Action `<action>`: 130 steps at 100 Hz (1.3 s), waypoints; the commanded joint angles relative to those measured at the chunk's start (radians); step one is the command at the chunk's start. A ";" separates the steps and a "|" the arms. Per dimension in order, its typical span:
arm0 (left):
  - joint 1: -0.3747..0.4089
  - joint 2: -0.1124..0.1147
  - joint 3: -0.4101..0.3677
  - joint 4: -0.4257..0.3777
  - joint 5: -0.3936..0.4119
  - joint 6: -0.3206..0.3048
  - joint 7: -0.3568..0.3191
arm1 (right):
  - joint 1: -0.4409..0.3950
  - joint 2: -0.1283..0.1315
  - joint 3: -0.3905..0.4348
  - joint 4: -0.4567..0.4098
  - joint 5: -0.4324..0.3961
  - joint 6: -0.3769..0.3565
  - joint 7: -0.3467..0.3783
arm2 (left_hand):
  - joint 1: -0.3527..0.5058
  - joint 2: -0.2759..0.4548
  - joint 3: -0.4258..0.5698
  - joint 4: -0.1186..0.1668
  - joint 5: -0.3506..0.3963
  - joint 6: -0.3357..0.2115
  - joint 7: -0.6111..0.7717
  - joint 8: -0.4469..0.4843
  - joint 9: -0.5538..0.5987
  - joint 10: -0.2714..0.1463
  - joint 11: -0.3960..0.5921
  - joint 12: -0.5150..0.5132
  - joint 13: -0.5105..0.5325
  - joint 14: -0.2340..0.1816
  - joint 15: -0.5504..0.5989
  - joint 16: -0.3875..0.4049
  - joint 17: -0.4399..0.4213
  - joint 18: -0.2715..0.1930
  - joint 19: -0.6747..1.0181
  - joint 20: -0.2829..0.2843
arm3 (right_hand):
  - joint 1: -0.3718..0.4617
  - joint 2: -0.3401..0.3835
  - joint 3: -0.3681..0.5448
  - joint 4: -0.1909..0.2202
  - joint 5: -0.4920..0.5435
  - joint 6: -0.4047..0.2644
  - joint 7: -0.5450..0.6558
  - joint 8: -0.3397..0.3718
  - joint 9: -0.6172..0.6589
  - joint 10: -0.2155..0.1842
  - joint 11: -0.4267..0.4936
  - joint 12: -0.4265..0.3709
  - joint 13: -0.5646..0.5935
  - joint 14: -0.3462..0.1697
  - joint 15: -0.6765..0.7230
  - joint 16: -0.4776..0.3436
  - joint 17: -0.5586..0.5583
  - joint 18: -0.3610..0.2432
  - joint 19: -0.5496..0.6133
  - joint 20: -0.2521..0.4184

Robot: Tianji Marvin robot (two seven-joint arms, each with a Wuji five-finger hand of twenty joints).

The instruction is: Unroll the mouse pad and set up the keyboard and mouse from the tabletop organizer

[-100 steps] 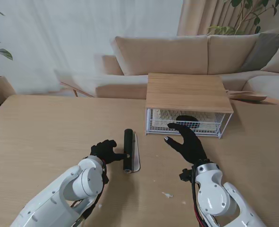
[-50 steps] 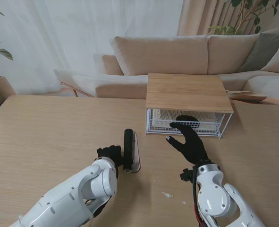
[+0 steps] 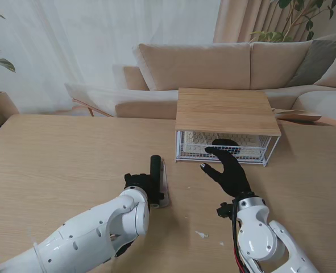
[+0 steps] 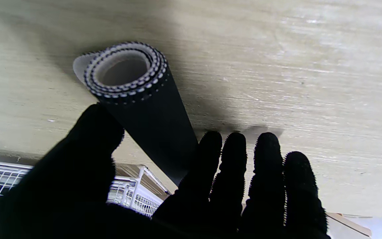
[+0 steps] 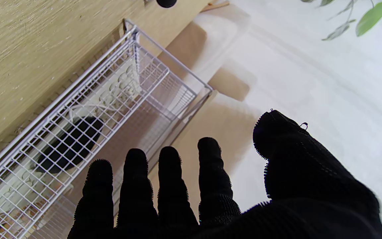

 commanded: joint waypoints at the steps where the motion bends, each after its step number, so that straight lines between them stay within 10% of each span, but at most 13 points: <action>1: 0.020 -0.007 0.008 0.015 -0.015 0.006 -0.013 | -0.008 -0.008 0.001 -0.004 0.001 -0.005 0.007 | 0.032 -0.031 0.071 0.043 0.074 -0.086 0.087 0.038 0.083 -0.078 0.055 0.025 0.043 0.000 0.040 0.026 -0.010 -0.017 0.050 0.018 | -0.018 0.035 -0.003 0.042 -0.014 -0.010 0.003 -0.007 0.001 -0.006 0.019 0.009 -0.015 -0.004 0.010 0.011 -0.001 -0.015 -0.020 0.024; 16: 0.006 0.002 0.037 0.017 0.011 0.013 -0.027 | -0.008 -0.011 0.000 -0.005 0.006 -0.003 0.001 | 0.110 -0.072 0.244 0.057 0.135 -0.124 0.135 0.078 0.154 -0.103 0.085 0.048 0.110 -0.020 0.071 0.033 0.007 -0.018 0.060 0.006 | -0.016 0.033 -0.001 0.042 -0.012 -0.010 0.005 -0.006 0.002 -0.005 0.021 0.009 -0.014 -0.003 0.012 0.011 -0.001 -0.016 -0.021 0.026; 24: 0.002 0.005 0.044 0.018 0.018 0.030 -0.031 | -0.008 -0.011 -0.001 -0.007 0.009 -0.001 0.001 | 0.252 -0.170 0.339 -0.013 0.145 -0.144 0.185 0.032 0.190 -0.104 0.095 0.058 0.143 -0.018 0.082 0.030 0.022 -0.015 0.067 -0.002 | -0.017 0.035 0.000 0.042 -0.013 -0.010 0.005 -0.006 0.002 -0.007 0.022 0.010 -0.015 -0.004 0.013 0.012 0.000 -0.017 -0.021 0.027; 36: 0.000 0.010 0.047 0.023 0.029 0.045 -0.033 | -0.008 -0.010 -0.001 -0.006 0.008 -0.003 0.002 | 0.371 -0.209 0.334 -0.063 0.181 -0.149 0.227 -0.022 0.277 -0.093 0.036 0.149 0.198 -0.004 0.091 0.024 0.056 0.005 0.084 -0.006 | -0.017 0.033 0.000 0.042 -0.012 -0.011 0.005 -0.006 0.004 -0.006 0.023 0.010 -0.013 -0.003 0.014 0.012 0.001 -0.015 -0.022 0.028; 63: 0.027 0.016 0.002 0.026 0.058 0.063 -0.011 | -0.006 -0.010 -0.004 -0.006 0.006 0.003 0.003 | 0.401 -0.215 0.325 -0.075 0.337 -0.172 0.336 -0.010 0.527 -0.075 0.013 0.203 0.414 0.043 0.171 0.035 0.212 0.099 0.138 0.022 | -0.013 0.032 0.005 0.043 -0.007 -0.006 0.007 -0.005 0.009 -0.002 0.024 0.010 -0.012 -0.002 0.015 0.012 0.002 -0.016 -0.023 0.031; 90: 0.194 0.103 -0.215 -0.169 0.311 -0.038 -0.128 | -0.006 -0.008 -0.005 -0.008 -0.007 0.011 0.007 | 0.555 -0.011 0.026 -0.104 0.164 -0.165 0.398 0.205 0.481 -0.083 0.122 0.321 0.437 -0.008 0.253 0.119 0.230 0.098 0.149 0.057 | 0.009 -0.030 0.057 0.044 -0.008 0.004 0.018 0.001 0.016 -0.005 0.052 0.023 -0.005 -0.004 0.031 0.020 0.016 -0.018 -0.023 0.033; 130: 0.461 0.088 -0.536 -0.368 0.426 -0.299 -0.016 | 0.016 0.000 -0.043 -0.007 -0.027 0.075 0.048 | 0.625 0.011 -0.003 -0.111 0.082 -0.152 0.465 0.309 0.468 -0.106 0.131 0.453 0.446 -0.022 0.298 0.244 0.241 0.110 0.154 0.128 | -0.017 -0.069 0.132 0.028 -0.035 0.056 0.021 0.002 0.009 0.007 0.083 0.035 -0.008 0.007 0.061 0.035 0.016 -0.025 -0.023 0.038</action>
